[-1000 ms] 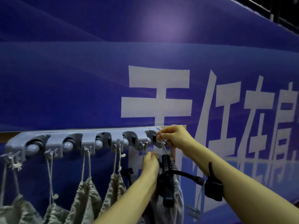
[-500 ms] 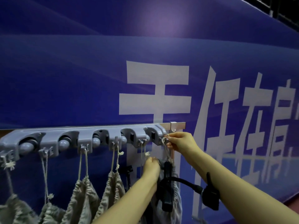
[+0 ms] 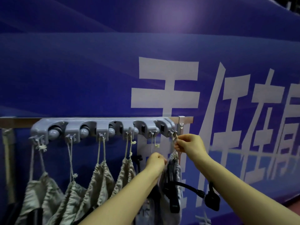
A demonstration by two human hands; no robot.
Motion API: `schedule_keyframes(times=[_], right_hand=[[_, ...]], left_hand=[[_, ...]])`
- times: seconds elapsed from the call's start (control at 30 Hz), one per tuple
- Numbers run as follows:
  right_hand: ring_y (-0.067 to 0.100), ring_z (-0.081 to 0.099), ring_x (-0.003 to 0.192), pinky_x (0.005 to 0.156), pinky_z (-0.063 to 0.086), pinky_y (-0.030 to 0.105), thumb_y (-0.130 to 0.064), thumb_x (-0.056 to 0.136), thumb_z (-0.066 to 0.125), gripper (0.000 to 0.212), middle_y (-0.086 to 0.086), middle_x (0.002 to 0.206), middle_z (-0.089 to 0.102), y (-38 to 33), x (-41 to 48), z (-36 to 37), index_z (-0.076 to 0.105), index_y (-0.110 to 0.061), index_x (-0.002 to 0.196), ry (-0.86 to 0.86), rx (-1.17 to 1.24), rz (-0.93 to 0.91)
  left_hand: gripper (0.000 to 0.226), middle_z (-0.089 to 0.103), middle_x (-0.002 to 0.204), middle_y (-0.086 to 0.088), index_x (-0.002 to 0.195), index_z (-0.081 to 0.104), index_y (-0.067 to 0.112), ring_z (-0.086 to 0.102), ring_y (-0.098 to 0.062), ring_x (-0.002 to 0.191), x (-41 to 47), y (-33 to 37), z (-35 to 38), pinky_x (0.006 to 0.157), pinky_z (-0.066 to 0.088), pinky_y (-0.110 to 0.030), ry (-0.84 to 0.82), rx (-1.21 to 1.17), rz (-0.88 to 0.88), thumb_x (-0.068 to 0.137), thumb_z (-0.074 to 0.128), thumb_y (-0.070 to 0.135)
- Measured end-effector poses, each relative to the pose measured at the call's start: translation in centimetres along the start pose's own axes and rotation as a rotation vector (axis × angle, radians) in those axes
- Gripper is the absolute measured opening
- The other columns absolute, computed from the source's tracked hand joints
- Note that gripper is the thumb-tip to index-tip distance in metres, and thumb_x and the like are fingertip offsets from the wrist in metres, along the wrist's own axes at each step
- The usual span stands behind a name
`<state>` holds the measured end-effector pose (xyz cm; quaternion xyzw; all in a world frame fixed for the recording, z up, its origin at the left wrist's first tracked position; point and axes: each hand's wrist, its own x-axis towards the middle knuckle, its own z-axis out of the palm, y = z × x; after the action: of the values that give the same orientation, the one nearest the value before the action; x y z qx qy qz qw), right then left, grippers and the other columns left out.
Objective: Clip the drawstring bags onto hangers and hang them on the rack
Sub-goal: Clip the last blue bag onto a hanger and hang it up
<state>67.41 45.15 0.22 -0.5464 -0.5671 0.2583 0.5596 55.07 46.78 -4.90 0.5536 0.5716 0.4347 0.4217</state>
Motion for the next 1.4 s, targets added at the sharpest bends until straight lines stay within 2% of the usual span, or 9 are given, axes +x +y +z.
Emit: schedule_keyframes(times=[0.13,0.3,0.43,0.53,0.73,0.93,1.07,1.2,1.4], right_hand=[[0.019,0.064,0.09,0.084,0.053,0.036,-0.017,0.092,0.056,0.019,0.004,0.096,0.071,-1.3,-1.3,0.0,0.07,-0.012,0.103,0.102,-0.255,-0.11],[0.019,0.06,0.076,0.07,0.049,0.034,-0.023,0.094,0.051,0.025,0.008,0.087,0.069,-5.5,-4.1,0.9,0.07,-0.008,0.092,0.053,-0.259,-0.22],[0.021,0.064,0.077,0.073,0.052,0.035,-0.023,0.097,0.045,0.032,0.009,0.082,0.07,-7.9,-6.1,3.2,0.069,-0.009,0.08,-0.024,-0.142,-0.276],[0.018,0.064,0.067,0.063,0.051,0.028,-0.023,0.099,0.043,0.032,0.004,0.074,0.067,-9.0,-7.8,6.0,0.065,-0.012,0.078,-0.176,-0.04,-0.247],[0.016,0.061,0.055,0.049,0.041,0.023,-0.013,0.098,0.037,0.03,0.005,0.065,0.064,-9.8,-9.7,11.7,0.055,-0.015,0.074,-0.351,-0.041,-0.222],[0.012,0.045,0.042,0.046,0.035,0.024,-0.01,0.096,0.035,0.029,0.004,0.054,0.056,-10.4,-11.4,17.5,0.049,-0.013,0.071,-0.463,-0.014,-0.201],[0.015,0.036,0.047,0.047,0.029,0.027,-0.007,0.092,0.035,0.028,0.003,0.052,0.044,-11.1,-11.8,20.4,0.045,-0.011,0.067,-0.481,0.128,-0.206],[0.005,0.028,0.038,0.041,0.026,0.018,-0.002,0.091,0.034,0.031,-0.001,0.049,0.035,-12.8,-11.2,22.2,0.036,-0.011,0.061,-0.454,0.305,-0.267],[0.007,0.033,0.039,0.039,0.031,0.017,0.002,0.087,0.034,0.03,-0.006,0.039,0.038,-15.8,-8.6,24.1,0.039,-0.008,0.059,-0.498,0.485,-0.306]], left_hand=[[0.03,0.058,0.074,-0.004,0.07,0.048,0.015,0.053,-0.021,0.075,-2.0,2.2,-1.6,0.072,0.044,-0.03,-0.034,-0.108,0.017,0.097,0.036,0.014],[0.033,0.059,0.067,-0.005,0.07,0.044,0.013,0.054,-0.016,0.06,-5.3,3.5,-5.2,0.057,0.041,-0.024,-0.026,-0.209,0.037,0.099,0.031,0.014],[0.037,0.057,0.065,-0.006,0.07,0.044,0.013,0.052,-0.017,0.056,-8.4,3.2,-8.3,0.051,0.04,-0.022,0.004,-0.231,0.064,0.102,0.028,0.021],[0.039,0.055,0.064,-0.008,0.07,0.044,0.011,0.049,-0.017,0.053,-10.5,2.5,-11.7,0.042,0.037,-0.016,0.052,-0.263,0.069,0.103,0.025,0.022],[0.042,0.058,0.063,-0.008,0.072,0.049,0.01,0.054,-0.015,0.046,-12.5,1.2,-18.4,0.043,0.041,-0.021,0.201,-0.221,0.03,0.103,0.026,0.025],[0.042,0.054,0.052,-0.005,0.067,0.046,0.012,0.049,-0.01,0.032,-13.1,-0.7,-23.5,0.037,0.037,-0.017,0.342,-0.25,0.054,0.102,0.027,0.025],[0.04,0.05,0.046,-0.001,0.065,0.043,0.015,0.046,-0.011,0.031,-12.4,-0.8,-25.8,0.041,0.037,-0.021,0.398,-0.277,0.17,0.101,0.03,0.025],[0.038,0.044,0.041,0.002,0.064,0.039,0.014,0.039,-0.012,0.034,-11.2,0.8,-27.3,0.041,0.035,-0.021,0.368,-0.264,0.316,0.1,0.03,0.02],[0.04,0.039,0.044,0.0,0.065,0.039,0.014,0.036,-0.012,0.039,-8.5,4.4,-28.7,0.04,0.034,-0.019,0.3,-0.209,0.474,0.102,0.028,0.026]])
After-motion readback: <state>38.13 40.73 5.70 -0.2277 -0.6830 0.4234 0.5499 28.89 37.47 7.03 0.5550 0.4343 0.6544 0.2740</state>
